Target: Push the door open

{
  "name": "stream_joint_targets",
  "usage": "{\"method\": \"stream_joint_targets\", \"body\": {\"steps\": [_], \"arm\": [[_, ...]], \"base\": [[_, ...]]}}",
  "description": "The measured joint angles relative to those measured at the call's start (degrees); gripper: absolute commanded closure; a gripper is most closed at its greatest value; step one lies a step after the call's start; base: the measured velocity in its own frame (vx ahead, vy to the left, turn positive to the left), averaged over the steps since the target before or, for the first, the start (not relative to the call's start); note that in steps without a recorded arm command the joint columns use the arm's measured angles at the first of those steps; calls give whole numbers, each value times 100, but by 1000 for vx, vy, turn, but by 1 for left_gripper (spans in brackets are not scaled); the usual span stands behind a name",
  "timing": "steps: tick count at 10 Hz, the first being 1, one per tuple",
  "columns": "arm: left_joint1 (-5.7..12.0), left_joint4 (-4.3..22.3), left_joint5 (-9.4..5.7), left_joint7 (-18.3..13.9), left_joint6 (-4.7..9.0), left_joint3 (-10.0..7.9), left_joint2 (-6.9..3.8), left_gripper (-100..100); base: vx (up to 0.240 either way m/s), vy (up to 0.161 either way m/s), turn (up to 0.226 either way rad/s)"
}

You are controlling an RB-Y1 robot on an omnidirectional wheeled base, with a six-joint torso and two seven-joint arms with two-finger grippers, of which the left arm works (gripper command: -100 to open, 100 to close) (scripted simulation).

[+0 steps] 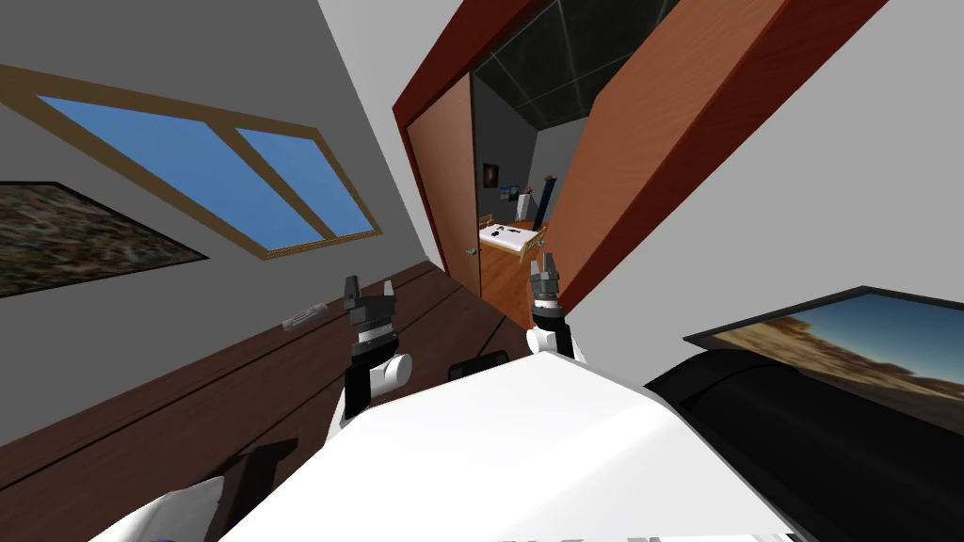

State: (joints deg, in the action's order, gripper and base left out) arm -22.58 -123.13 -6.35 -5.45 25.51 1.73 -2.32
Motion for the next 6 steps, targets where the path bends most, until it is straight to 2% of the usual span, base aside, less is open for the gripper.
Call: {"method": "stream_joint_targets", "body": {"steps": [3,4,6], "arm": [[65,320,1,6,124,90,-55,-100],[120,396,-2,12,112,104,-67,-100],[239,668,-10,12,175,127,-106,-100]], "base": [[84,30,-77],[78,32,-100],[87,21,-85]]}}
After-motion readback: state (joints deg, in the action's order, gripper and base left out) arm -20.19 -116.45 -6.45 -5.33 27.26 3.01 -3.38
